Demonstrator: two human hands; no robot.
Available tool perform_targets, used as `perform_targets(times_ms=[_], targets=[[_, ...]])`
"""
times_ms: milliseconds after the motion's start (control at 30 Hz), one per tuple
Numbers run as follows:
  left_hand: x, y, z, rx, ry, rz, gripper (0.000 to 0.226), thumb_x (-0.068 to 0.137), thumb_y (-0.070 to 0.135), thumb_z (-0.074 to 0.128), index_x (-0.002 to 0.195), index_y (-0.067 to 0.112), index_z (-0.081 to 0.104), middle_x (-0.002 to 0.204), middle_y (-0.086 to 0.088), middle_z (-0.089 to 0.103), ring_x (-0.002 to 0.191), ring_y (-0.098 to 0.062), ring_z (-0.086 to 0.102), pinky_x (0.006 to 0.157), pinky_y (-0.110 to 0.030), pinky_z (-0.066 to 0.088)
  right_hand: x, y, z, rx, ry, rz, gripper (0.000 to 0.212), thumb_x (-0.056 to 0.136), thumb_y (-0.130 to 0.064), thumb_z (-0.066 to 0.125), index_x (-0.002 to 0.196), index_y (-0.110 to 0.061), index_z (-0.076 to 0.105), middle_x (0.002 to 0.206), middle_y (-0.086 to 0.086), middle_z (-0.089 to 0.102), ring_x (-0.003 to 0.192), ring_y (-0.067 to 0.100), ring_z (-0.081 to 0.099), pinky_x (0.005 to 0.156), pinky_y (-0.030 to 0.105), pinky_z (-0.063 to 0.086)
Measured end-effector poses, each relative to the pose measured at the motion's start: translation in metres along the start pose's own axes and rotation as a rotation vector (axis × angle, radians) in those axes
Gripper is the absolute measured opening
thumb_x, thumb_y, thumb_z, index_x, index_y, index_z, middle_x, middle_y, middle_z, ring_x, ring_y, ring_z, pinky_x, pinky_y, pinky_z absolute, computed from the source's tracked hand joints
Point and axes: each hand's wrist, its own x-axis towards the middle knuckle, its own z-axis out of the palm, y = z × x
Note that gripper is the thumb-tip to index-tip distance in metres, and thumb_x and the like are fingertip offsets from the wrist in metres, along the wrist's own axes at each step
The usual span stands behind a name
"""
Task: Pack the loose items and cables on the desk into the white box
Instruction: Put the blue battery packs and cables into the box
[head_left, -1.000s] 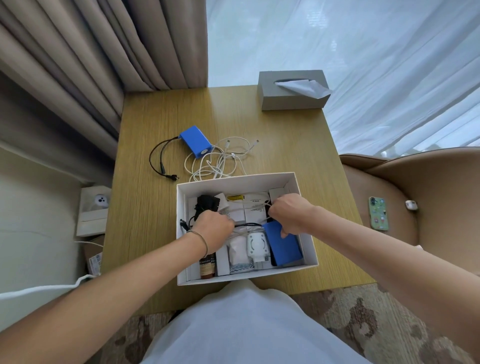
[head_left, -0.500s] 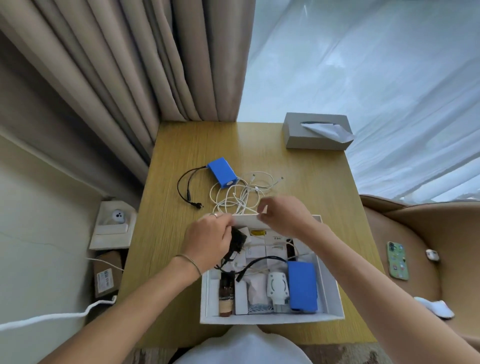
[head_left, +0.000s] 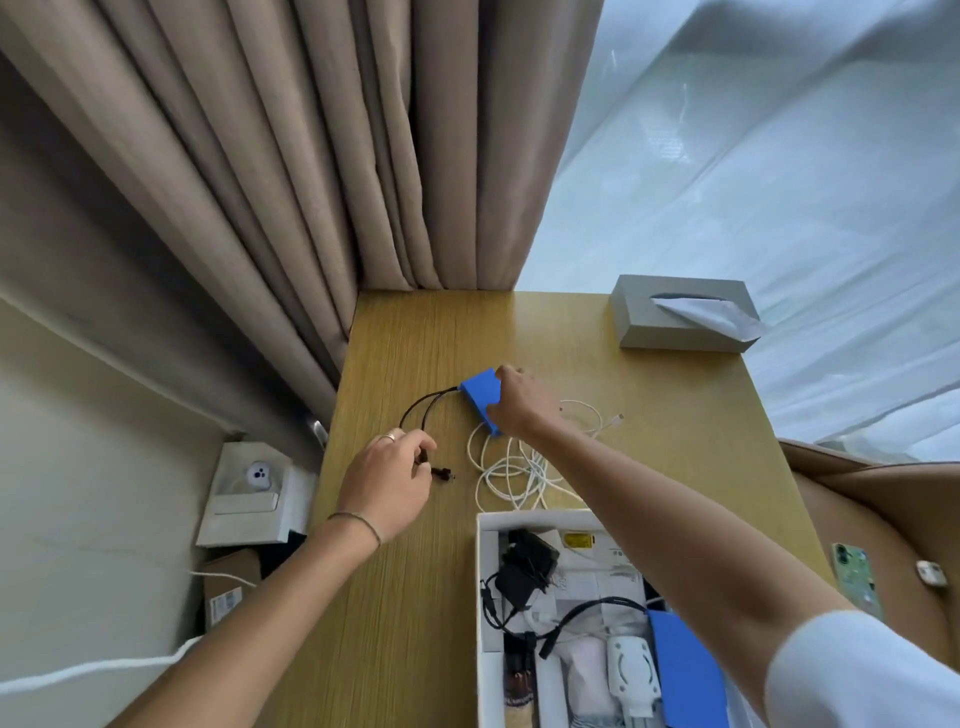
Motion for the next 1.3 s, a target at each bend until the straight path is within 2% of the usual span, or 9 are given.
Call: perform_targets(times_ms=[367,500,767,867,933,1000,1100,1200,1300], targets=[[0.024,-0.029,0.006,0.007,-0.057,-0.011,0.022,0.094,0.022,0.054,0.113,0.029,0.063,0.108,0.01,0.06,0.102,-0.01,0.055,0.075,-0.022,0.042,0.045,-0.013,0.05,-0.165,-0.029,0.096,0.089,0.081,-0.018,0.078,0.151,-0.017,0.024,0.119,0.017,0.052,0.103,0.034,0.06,0.088,0.046,0.057],[0.035,-0.029,-0.002,-0.03,-0.003,-0.002,0.037,0.092,0.018,0.055,0.128,0.028,0.054,0.112,0.006,0.06,0.107,-0.015,0.055,0.086,-0.031,0.05,0.045,-0.013,0.044,-0.128,-0.038,0.075,0.096,0.08,-0.016,0.075,0.156,-0.022,0.016,0.116,0.016,0.053,0.092,0.031,0.062,0.079,0.046,0.06],[0.069,0.019,-0.007,-0.022,0.13,0.058,0.063,0.093,0.024,0.058,0.15,0.019,0.033,0.142,-0.009,0.049,0.135,-0.028,0.039,0.11,-0.042,0.035,0.002,-0.018,-0.003,0.087,0.014,-0.054,0.104,0.071,-0.03,0.078,0.155,-0.035,0.017,0.123,0.011,0.05,0.095,0.03,0.06,0.076,0.042,0.055],[0.072,0.036,-0.018,-0.12,0.164,0.101,0.062,0.094,0.03,0.058,0.15,0.022,0.034,0.111,-0.007,0.066,0.105,-0.029,0.058,0.088,-0.042,0.046,-0.024,-0.015,-0.025,0.198,0.065,-0.074,0.094,0.068,-0.035,0.077,0.148,-0.035,0.029,0.119,0.007,0.052,0.094,0.028,0.06,0.077,0.042,0.056],[0.067,0.042,-0.029,-0.201,0.2,0.101,0.049,0.095,0.034,0.056,0.142,0.026,0.044,0.08,-0.001,0.063,0.077,-0.027,0.06,0.066,-0.039,0.046,-0.04,-0.01,-0.037,0.258,0.097,-0.083,0.088,0.066,-0.037,0.079,0.142,-0.034,0.034,0.115,0.004,0.052,0.088,0.022,0.058,0.069,0.035,0.051],[0.061,0.045,-0.038,-0.212,0.245,0.133,0.027,0.096,0.04,0.054,0.116,0.024,0.063,0.063,0.002,0.058,0.062,-0.02,0.057,0.057,-0.036,0.044,-0.055,-0.002,-0.049,0.312,0.114,-0.079,0.084,0.066,-0.04,0.08,0.138,-0.033,0.037,0.113,0.001,0.052,0.083,0.015,0.055,0.059,0.025,0.042],[0.043,0.051,-0.045,-0.361,0.213,0.146,0.037,0.096,0.046,0.054,0.07,0.021,0.063,0.047,0.008,0.047,0.046,-0.006,0.042,0.049,-0.03,0.033,-0.081,0.011,-0.065,0.397,0.113,-0.071,0.081,0.066,-0.042,0.084,0.133,-0.033,0.038,0.113,-0.002,0.052,0.081,0.004,0.052,0.056,0.02,0.04],[0.023,0.061,-0.054,-0.618,0.134,0.079,0.044,0.098,0.048,0.05,0.062,0.023,0.056,0.044,0.011,0.042,0.044,-0.006,0.039,0.053,-0.032,0.039,-0.112,0.022,-0.079,0.446,0.111,-0.051,0.076,0.067,-0.044,0.083,0.129,-0.036,0.04,0.106,-0.008,0.053,0.081,0.005,0.057,0.055,0.021,0.045],[0.003,0.074,-0.062,-0.973,0.027,-0.03,0.041,0.101,0.041,0.05,0.065,0.022,0.06,0.048,0.013,0.034,0.045,-0.007,0.036,0.053,-0.031,0.043,-0.142,0.035,-0.087,0.458,0.101,-0.03,0.075,0.067,-0.048,0.082,0.128,-0.04,0.04,0.104,-0.011,0.055,0.086,0.015,0.063,0.066,0.035,0.058]])
